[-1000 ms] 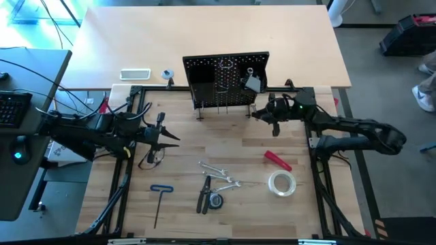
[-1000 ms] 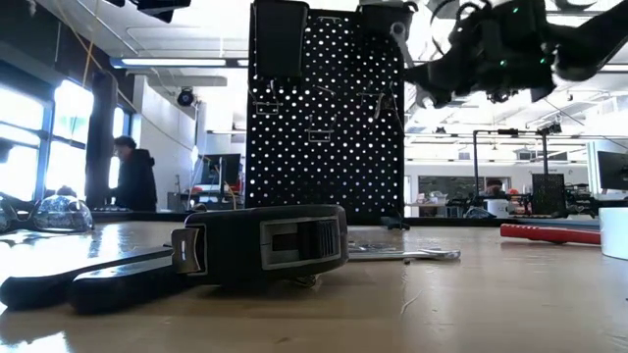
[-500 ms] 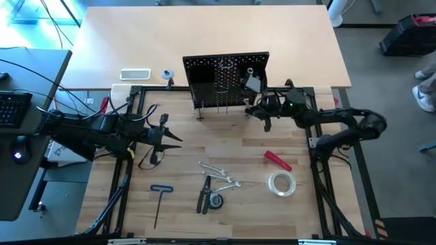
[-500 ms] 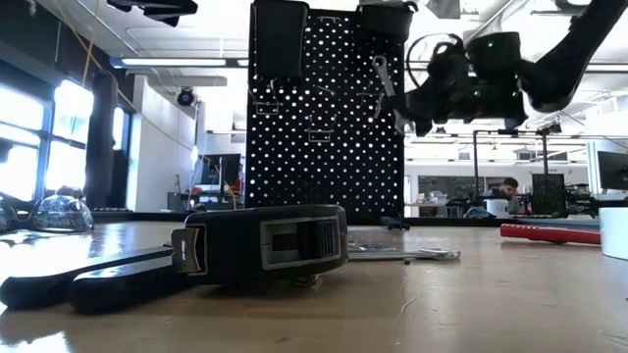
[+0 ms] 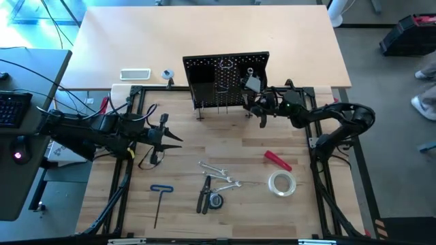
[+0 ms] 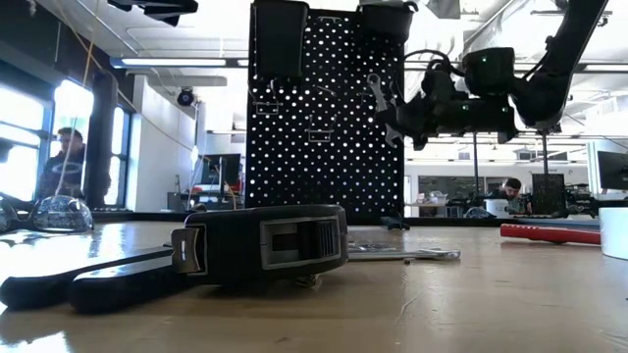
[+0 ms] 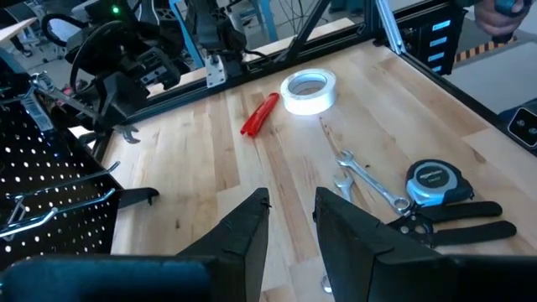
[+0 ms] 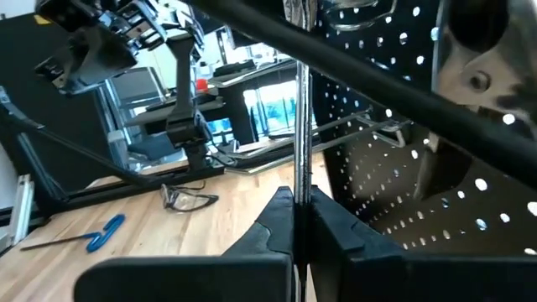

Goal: Hang tools onto peg board
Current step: Hang the top silver wrench on the pegboard

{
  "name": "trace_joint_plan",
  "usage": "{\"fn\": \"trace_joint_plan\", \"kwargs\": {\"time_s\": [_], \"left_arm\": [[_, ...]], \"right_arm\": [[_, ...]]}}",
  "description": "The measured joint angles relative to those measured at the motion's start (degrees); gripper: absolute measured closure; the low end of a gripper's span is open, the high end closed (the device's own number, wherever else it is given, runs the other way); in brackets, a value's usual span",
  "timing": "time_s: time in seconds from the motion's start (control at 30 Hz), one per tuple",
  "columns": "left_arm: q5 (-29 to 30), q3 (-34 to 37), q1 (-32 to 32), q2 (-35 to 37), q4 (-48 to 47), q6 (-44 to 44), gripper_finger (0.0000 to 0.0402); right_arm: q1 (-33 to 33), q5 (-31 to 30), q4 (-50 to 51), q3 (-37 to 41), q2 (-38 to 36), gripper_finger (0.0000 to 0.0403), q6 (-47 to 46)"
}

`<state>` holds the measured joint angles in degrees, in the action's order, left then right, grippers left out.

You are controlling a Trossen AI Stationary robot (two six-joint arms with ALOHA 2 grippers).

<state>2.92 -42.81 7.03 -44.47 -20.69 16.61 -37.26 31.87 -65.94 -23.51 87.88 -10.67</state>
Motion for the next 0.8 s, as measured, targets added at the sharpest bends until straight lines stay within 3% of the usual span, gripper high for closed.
{"fn": "trace_joint_plan", "kwargs": {"time_s": [0.6, 0.8], "left_arm": [[0.0, 0.0, 0.0, 0.0, 0.8, 0.0, 0.0309], [0.0, 0.0, 0.0, 0.0, 0.9, -0.4, 0.0309]], "right_arm": [[-1.0, -5.3, 0.3, -0.1, 0.0, 0.0399, -4.0], [-0.6, -8.5, 1.9, -0.1, 0.0, 0.0379, -5.2]]}}
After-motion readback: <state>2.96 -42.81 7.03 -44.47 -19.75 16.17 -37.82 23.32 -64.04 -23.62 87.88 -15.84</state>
